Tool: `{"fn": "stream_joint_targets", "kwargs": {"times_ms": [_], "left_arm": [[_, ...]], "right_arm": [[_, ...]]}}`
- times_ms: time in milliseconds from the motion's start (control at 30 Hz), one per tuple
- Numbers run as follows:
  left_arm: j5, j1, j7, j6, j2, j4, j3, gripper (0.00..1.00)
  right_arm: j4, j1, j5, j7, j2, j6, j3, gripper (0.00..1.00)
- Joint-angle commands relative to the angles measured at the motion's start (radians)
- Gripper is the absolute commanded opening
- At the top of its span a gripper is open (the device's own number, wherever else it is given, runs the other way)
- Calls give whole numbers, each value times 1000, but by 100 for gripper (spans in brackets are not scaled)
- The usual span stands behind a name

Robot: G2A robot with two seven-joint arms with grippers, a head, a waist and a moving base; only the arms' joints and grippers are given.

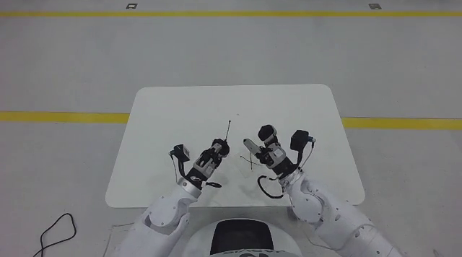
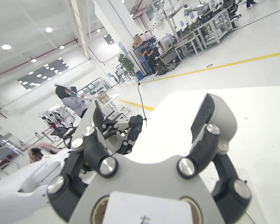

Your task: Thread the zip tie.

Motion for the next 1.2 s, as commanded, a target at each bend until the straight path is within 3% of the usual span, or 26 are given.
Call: {"fn": "stream_joint_targets", "kwargs": {"times_ms": [0,200,400,567,800,1100,1167], "left_arm": [[-16,4,-12,1,3,-5,-15,0],[-76,18,-73,3,12,-20,-54,0],[-117,29,-122,11,21,-33,-92,0],[-148,35,-151,21,26,-36,-113,0],[-177,36,-159,33,27,-31,-117,0],[-170,31,-154,40,27,-29,-111,0],[-233,23,-162,63,24,-20,-105,0]], "right_arm": [[-20,4,56,13,16,0,-11,100],[-99,40,285,154,68,0,-62,100],[-147,61,489,325,102,0,-51,100],[-159,51,632,496,103,0,5,100],[-127,6,775,802,66,0,149,100],[-127,6,775,802,66,0,149,100],[-132,-1,813,801,63,0,147,100]]}}
